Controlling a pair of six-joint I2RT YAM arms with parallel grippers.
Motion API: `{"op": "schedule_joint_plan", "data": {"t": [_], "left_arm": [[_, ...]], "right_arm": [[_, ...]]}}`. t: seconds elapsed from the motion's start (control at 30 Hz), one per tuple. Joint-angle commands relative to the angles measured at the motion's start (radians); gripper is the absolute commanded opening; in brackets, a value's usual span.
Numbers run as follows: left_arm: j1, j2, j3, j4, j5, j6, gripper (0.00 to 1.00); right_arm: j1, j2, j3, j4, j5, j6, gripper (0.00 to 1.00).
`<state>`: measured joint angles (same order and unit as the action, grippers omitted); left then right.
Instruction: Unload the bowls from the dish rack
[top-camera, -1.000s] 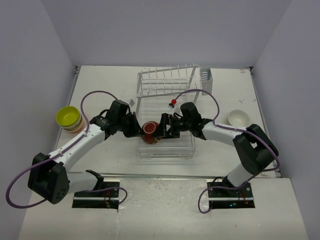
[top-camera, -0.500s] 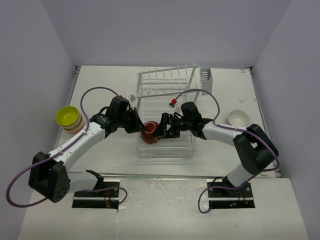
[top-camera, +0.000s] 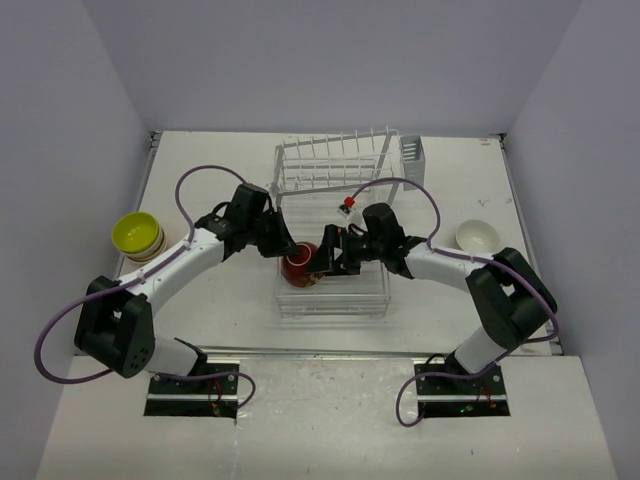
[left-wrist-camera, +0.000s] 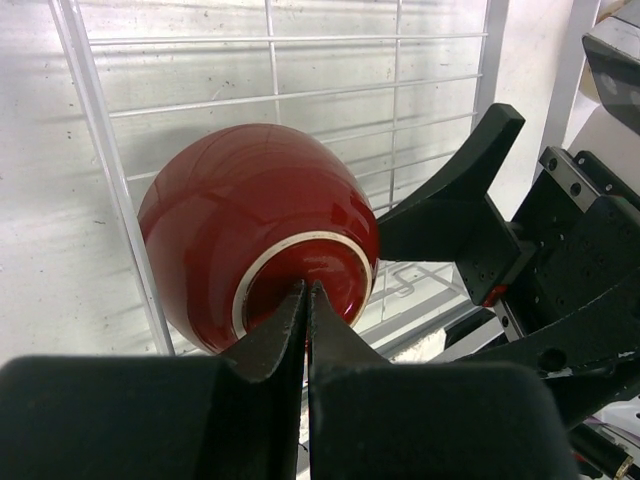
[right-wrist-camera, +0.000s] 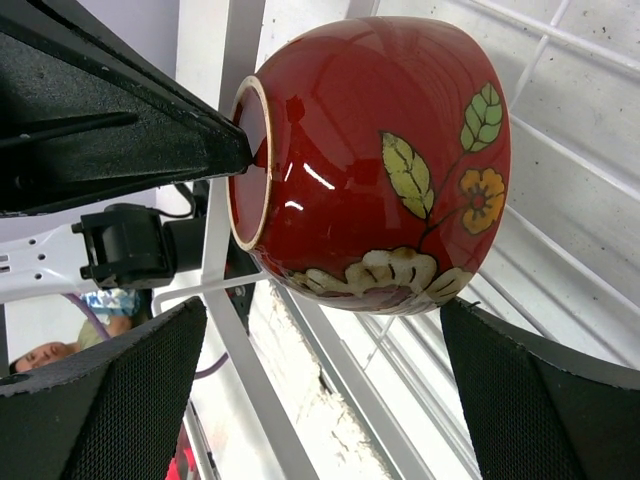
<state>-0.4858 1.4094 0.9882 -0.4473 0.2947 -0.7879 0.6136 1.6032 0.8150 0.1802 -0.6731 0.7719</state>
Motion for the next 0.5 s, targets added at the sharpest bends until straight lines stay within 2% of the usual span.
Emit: {"op": "schedule_joint_plan", "data": {"t": [0.0,0.47], "left_arm": [[-0.007,-0.003,0.027,0.006,-0.011,0.030,0.00],[-0.007,-0.039,0.023,-0.048,-0.020,0.045,0.00]], "right_arm": [[-0.009,-0.005,0.044,0.080,-0.028,0.029,0.99],[-0.014,0.012,0.018,0.254,-0.094,0.107,0.99]]}}
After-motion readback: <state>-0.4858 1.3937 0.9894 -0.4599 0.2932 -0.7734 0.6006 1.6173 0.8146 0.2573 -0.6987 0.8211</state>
